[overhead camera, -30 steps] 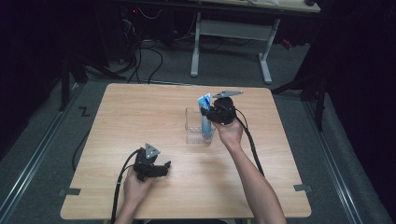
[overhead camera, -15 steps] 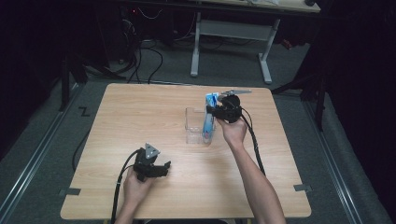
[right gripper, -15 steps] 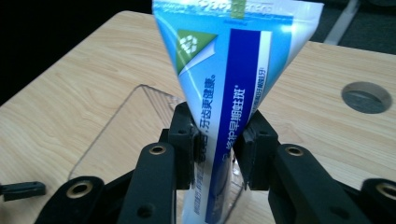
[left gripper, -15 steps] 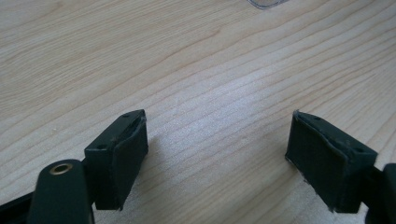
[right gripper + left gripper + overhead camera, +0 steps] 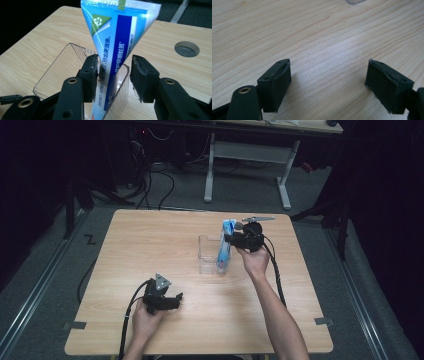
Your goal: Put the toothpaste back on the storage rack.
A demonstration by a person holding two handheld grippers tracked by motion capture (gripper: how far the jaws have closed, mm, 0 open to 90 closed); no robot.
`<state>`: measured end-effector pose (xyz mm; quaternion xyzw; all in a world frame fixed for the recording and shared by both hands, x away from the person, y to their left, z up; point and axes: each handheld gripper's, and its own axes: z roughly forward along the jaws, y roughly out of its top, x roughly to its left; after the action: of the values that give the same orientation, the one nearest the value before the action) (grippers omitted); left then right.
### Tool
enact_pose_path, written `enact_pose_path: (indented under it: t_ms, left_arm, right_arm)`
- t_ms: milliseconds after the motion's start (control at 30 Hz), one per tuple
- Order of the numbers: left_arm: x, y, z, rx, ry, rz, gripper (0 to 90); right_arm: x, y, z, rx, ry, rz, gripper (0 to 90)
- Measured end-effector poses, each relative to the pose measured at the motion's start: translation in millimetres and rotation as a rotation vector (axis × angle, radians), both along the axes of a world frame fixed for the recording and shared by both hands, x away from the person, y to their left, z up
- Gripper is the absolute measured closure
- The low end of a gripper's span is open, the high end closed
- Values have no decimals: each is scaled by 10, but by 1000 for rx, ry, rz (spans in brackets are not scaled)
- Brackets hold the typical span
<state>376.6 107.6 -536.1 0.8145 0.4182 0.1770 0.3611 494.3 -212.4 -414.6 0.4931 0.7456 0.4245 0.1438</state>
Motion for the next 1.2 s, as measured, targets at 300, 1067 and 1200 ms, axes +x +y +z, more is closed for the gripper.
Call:
enact_pose_path:
  t_ms: [300,1067,1200]
  left_arm:
    - [-1,0,0,-1,0,1,207]
    - [-2,0,1,2,1,0,207]
    - [-2,1,1,1,1,-1,207]
  right_arm:
    - [-156,-157,167,5,-54,-2,519]
    - [-488,-340,372,-123,-151,4,585]
    - [-536,-423,317,-107,-141,-8,591]
